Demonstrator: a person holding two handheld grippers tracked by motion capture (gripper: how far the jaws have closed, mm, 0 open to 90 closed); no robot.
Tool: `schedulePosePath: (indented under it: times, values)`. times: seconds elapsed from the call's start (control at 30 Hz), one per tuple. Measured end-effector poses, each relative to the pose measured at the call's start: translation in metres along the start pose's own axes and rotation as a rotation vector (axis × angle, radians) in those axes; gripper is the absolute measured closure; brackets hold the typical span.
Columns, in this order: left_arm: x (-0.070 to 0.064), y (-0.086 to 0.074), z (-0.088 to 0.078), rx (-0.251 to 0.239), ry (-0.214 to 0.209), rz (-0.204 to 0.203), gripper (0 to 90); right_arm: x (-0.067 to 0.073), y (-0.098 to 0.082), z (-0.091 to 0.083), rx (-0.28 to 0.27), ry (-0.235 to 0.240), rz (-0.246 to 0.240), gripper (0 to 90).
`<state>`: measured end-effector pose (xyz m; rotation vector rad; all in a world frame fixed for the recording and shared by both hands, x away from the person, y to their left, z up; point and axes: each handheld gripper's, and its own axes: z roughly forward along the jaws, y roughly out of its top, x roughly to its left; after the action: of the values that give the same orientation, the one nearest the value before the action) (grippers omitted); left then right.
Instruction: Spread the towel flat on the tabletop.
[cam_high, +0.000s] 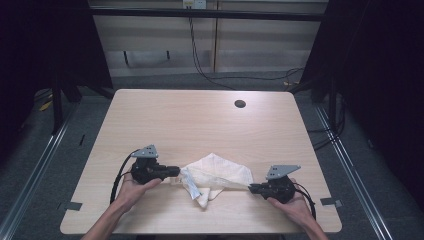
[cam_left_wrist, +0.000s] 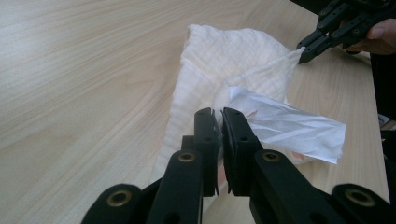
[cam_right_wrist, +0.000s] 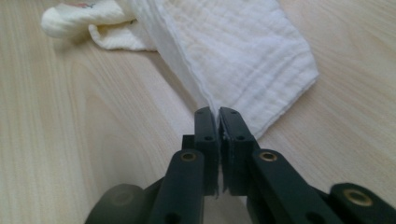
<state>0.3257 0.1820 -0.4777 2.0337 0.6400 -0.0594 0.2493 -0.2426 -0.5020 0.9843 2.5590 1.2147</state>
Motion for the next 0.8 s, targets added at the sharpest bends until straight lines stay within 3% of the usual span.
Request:
schedulePosePath:
  times: [0.1, 0.33, 0.47, 0.7, 0.8]
  values:
    - [0.0, 0.0, -0.001, 0.003, -0.002, 0.003, 85.2, -0.001, 0.002, -0.002, -0.013, 0.01, 0.019, 87.9]
    - [-0.008, 0.004, -0.001, -0.002, -0.023, 0.039, 85.3, -0.012, 0.012, -0.016, -0.058, -0.025, 0.087, 88.4]
    - [-0.012, 0.008, -0.001, -0.019, -0.033, 0.042, 85.2, -0.01, 0.017, -0.018, -0.072, -0.003, 0.099, 88.5]
    - [-0.014, 0.011, -0.011, -0.033, -0.02, 0.049, 85.4, -0.008, 0.04, -0.03, -0.138, 0.015, 0.082, 88.5]
    - [-0.011, 0.013, -0.017, -0.057, -0.017, 0.035, 85.4, -0.01, 0.05, -0.036, -0.177, 0.022, 0.072, 88.5]
